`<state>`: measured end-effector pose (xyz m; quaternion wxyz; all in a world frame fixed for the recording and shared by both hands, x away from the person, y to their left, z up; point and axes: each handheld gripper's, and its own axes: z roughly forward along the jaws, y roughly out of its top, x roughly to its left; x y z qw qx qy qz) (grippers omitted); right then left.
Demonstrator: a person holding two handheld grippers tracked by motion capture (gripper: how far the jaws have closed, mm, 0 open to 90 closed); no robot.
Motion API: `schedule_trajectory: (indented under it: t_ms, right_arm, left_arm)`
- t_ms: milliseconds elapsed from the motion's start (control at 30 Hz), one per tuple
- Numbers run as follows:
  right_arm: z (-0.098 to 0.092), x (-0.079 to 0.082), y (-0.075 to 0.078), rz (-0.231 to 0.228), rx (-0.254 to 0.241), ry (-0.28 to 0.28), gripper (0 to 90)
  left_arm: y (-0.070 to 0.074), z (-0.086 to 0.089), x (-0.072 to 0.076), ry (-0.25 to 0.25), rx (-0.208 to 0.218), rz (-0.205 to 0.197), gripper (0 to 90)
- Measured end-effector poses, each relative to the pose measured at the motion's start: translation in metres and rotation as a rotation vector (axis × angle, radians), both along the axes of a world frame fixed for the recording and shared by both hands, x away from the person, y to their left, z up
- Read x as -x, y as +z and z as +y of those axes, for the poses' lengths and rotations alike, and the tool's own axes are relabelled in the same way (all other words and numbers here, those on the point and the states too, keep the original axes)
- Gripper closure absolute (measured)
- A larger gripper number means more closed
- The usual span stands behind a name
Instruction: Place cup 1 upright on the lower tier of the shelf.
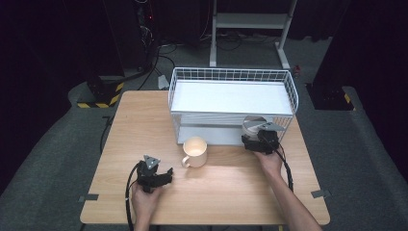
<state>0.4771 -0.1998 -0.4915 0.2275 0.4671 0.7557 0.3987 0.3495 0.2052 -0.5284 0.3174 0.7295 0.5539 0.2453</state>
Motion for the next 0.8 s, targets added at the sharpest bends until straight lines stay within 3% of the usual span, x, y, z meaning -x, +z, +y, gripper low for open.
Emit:
schedule_trajectory:
  t_ms: [367,800]
  right_arm:
    - [-0.006,0.013,0.001,0.007,0.004,-0.004,15.2]
    - [-0.007,0.02,-0.004,0.016,0.026,-0.024,24.3]
  left_arm:
    - [0.0,0.0,0.0,-0.002,-0.001,0.0,18.3]
    - [0.0,0.0,0.0,0.003,0.002,-0.004,18.3]
